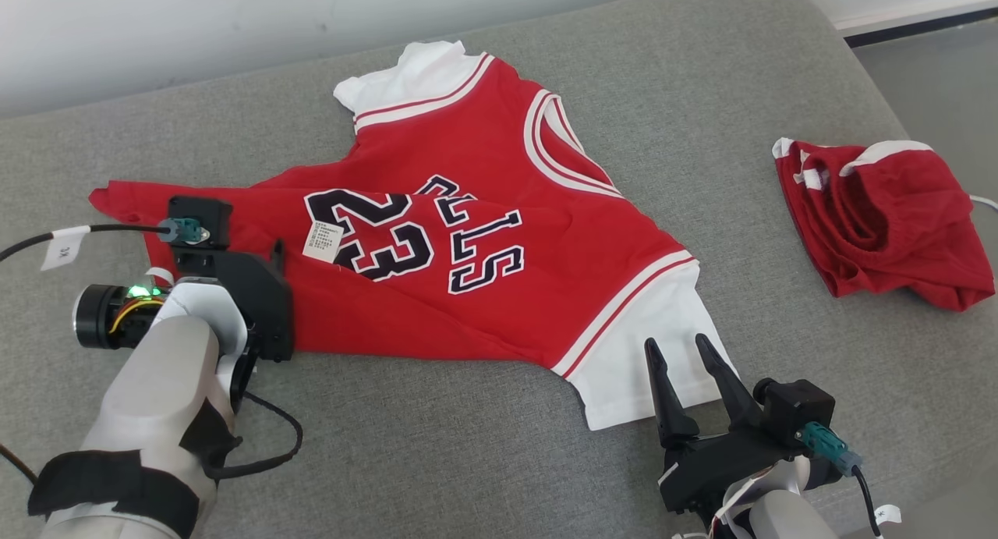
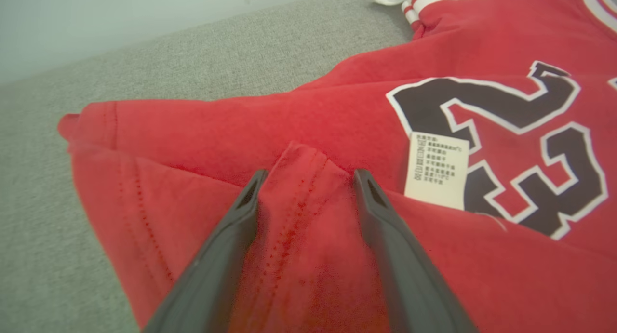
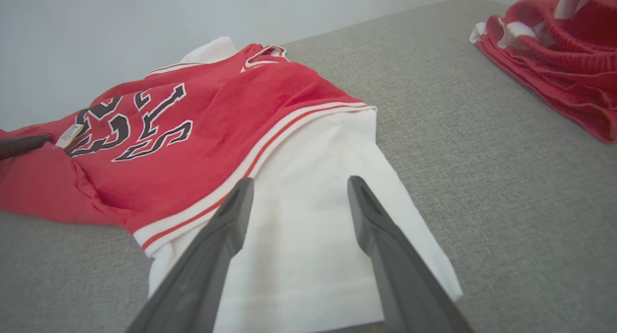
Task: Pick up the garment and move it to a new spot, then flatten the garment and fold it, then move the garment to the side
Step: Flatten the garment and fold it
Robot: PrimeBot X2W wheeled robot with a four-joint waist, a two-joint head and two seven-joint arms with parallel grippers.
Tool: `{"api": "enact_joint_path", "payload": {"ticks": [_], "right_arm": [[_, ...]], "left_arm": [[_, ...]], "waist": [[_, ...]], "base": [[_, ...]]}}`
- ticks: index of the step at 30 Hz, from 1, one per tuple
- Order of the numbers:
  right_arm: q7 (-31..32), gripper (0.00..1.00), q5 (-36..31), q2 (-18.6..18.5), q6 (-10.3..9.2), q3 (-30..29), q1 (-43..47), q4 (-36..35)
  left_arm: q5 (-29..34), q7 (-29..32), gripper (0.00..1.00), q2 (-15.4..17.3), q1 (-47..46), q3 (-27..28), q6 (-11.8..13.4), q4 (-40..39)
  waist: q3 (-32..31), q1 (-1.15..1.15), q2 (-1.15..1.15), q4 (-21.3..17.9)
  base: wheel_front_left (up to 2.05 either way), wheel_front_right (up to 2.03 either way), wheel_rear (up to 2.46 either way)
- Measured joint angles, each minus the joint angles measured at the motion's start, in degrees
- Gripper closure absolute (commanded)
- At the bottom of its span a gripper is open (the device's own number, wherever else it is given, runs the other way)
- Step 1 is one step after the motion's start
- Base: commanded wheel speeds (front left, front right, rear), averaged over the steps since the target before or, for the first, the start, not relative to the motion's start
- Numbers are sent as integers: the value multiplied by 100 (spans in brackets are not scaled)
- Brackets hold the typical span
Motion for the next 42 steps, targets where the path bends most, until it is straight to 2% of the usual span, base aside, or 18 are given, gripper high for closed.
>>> {"api": "enact_joint_path", "payload": {"ticks": [1,2,3,7,16,22,27,29,30,32,34,35,36,42], "right_arm": [[0,0,-5,-1,0,-2,0,-1],[0,0,-18,-3,0,-3,0,-3],[0,0,-19,-10,0,-11,0,-2],[0,0,-19,-18,0,-32,-1,4],[0,0,-26,-11,0,-167,94,107],[0,0,-25,2,0,-249,252,182],[0,0,-25,37,0,-277,442,249],[0,0,-25,49,0,-301,525,290],[0,0,-24,56,0,-308,553,310],[0,0,-24,65,0,-332,628,347],[0,0,-23,76,0,-361,684,358],[0,0,-22,79,0,-392,726,361],[0,0,-22,81,0,-416,761,360],[0,0,-26,90,0,-531,868,371]], "left_arm": [[0,-31,53,-11,-1,-15,-4,7],[0,-51,69,-23,0,-25,-5,16],[-2,-98,100,-34,1,-34,-11,21],[-35,-238,100,-44,5,-85,-54,38],[-43,-1067,100,-99,236,-177,-73,-54],[-87,-1454,100,-166,751,-226,-105,-281],[-77,-1567,100,-172,1474,-242,-86,-925],[-58,-1579,89,-165,1862,-210,-87,-1434],[-49,-1583,67,-155,2058,-185,-71,-1631],[-51,-1583,61,-114,2518,-116,-33,-1982],[-46,-1583,35,-51,2967,-105,-13,-2212],[-64,-1583,9,-2,3303,-75,-30,-2352],[-68,-1583,0,22,3453,-51,-29,-2416],[-162,-1583,0,133,4228,258,187,-2783]], "waist": [[6,0,0,3],[12,0,0,9],[19,0,0,15],[35,0,0,58],[-157,0,0,214],[-483,-1,-1,391],[-819,-1,-1,555],[-958,-1,-1,622],[-1026,-1,-1,654],[-1165,-1,-1,716],[-1289,-2,-2,779],[-1393,-2,-1,841],[-1440,-2,-2,872],[-1652,-2,-2,997]], "base": [[0,0,0],[0,0,0],[0,0,0],[0,0,0],[0,0,0],[0,0,0],[0,0,0],[0,0,0],[0,0,0],[0,0,0],[0,0,0],[0,0,0],[0,0,0],[0,0,0]]}}
